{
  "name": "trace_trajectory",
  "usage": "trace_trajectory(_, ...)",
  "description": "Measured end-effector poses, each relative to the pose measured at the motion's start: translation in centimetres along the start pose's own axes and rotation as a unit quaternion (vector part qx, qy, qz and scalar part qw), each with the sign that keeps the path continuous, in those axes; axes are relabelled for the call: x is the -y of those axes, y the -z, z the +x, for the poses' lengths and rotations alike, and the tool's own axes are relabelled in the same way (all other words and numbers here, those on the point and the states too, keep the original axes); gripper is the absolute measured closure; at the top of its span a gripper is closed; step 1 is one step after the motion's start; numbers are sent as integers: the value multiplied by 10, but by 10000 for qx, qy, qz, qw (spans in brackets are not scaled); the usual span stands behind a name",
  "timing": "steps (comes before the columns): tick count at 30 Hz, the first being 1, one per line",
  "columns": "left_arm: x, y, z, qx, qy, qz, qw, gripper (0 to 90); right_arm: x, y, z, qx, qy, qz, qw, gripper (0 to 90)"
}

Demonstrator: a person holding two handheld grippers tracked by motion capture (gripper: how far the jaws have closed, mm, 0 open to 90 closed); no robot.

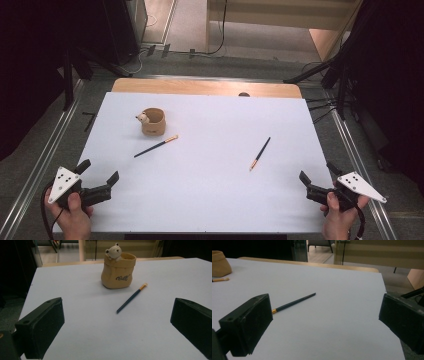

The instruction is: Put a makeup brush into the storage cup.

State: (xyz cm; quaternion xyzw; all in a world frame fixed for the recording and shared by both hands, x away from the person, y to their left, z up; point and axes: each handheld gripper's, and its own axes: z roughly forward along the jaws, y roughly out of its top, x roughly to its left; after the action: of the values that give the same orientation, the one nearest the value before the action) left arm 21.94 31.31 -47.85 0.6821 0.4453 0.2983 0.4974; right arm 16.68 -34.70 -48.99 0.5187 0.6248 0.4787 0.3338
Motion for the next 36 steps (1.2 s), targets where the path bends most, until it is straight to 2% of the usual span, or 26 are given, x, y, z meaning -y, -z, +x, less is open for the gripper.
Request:
trace_trajectory(14,0,2,-2,23,-24,-33,10000,0,-11,-7,12,-81,88,136,9998,0)
trace_trajectory(19,0,1,-2,41,-37,-2,10000,0,-18,-14,16,-212,60,185,9996,0)
trace_trajectory(26,1,1,-1,47,-26,-23,10000,0,-32,-32,27,-289,203,386,9986,0)
trace_trajectory(36,0,1,-3,101,-64,-34,9999,0,-46,-52,35,-366,202,583,9974,0)
